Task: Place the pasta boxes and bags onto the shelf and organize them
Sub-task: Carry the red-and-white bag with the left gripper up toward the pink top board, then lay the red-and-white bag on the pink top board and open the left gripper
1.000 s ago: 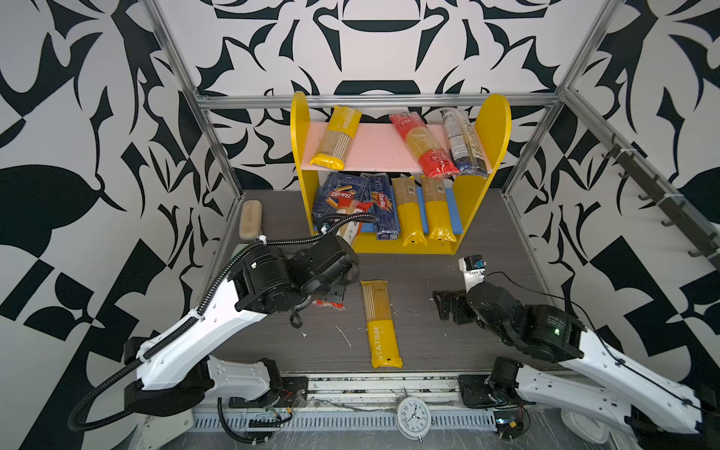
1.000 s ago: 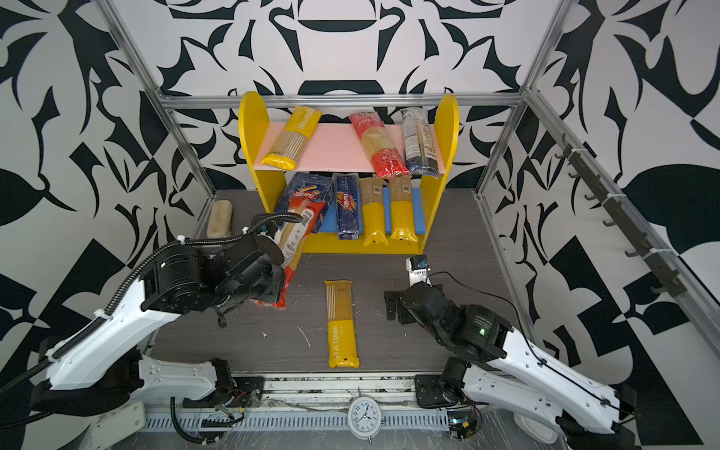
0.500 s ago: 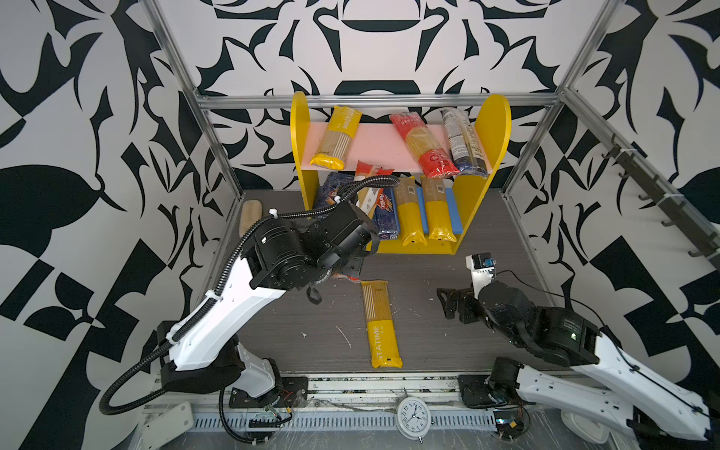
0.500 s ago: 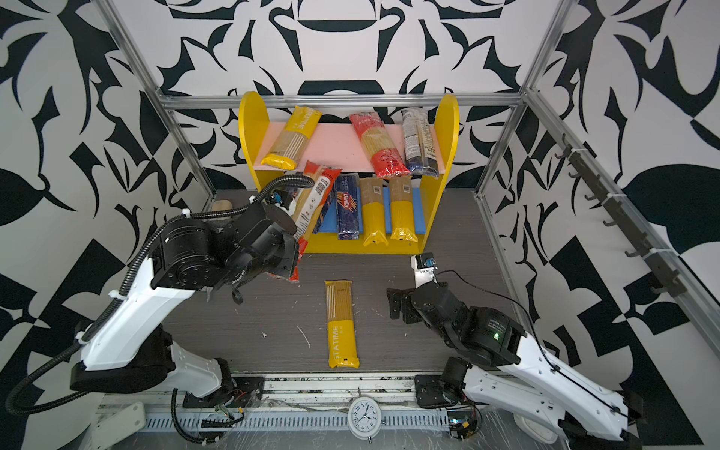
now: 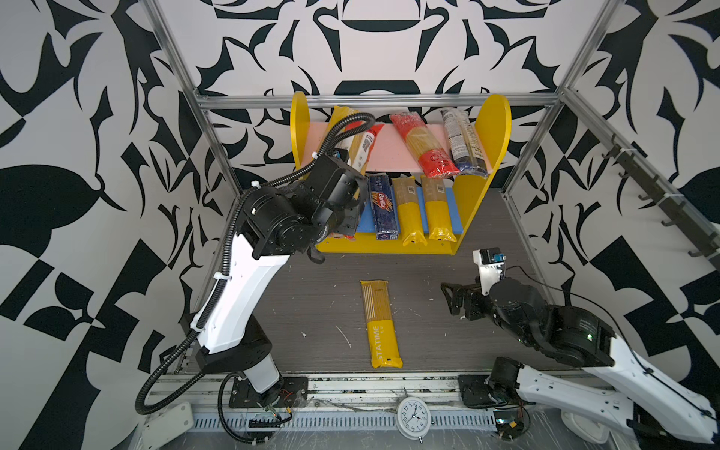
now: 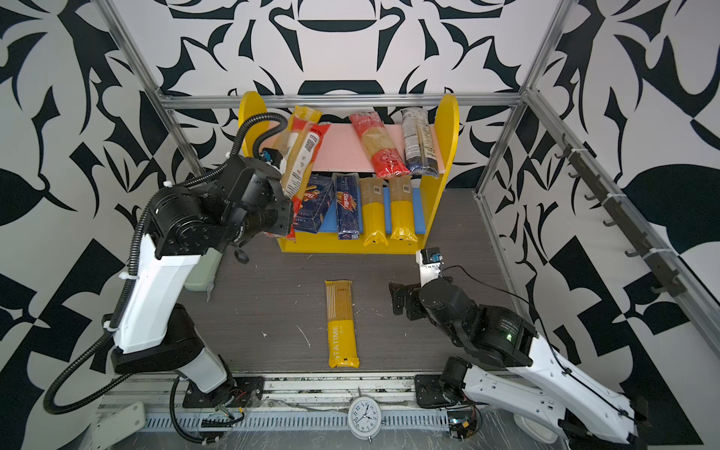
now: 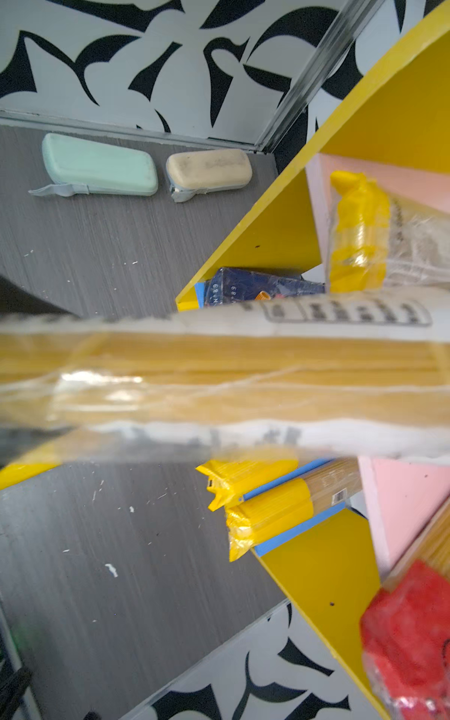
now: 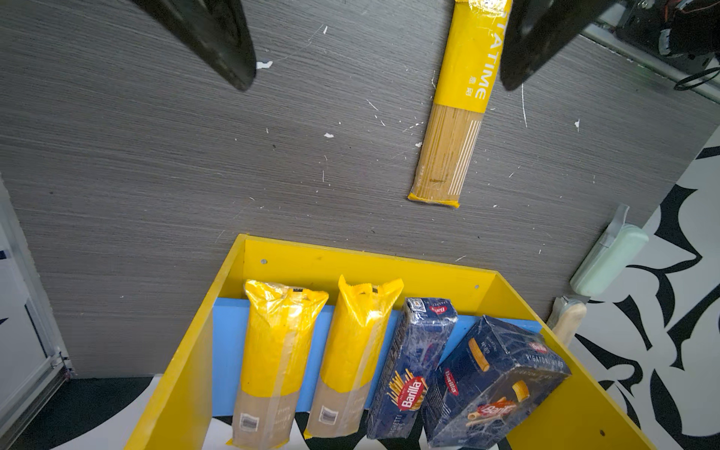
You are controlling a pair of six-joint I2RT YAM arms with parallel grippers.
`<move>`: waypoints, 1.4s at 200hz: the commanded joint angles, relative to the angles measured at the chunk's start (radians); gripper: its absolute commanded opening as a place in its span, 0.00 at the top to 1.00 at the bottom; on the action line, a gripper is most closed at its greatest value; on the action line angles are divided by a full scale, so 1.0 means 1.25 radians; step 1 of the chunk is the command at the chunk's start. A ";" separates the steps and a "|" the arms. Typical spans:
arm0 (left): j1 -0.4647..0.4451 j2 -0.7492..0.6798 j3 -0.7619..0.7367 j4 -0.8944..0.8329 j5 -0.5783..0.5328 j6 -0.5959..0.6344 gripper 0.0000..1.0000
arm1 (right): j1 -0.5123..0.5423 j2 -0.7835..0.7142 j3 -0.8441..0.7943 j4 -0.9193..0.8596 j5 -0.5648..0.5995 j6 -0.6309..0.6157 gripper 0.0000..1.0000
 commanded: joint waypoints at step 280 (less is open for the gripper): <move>0.225 0.209 0.124 0.592 0.189 0.146 0.32 | -0.003 0.053 0.117 -0.049 0.166 0.008 0.00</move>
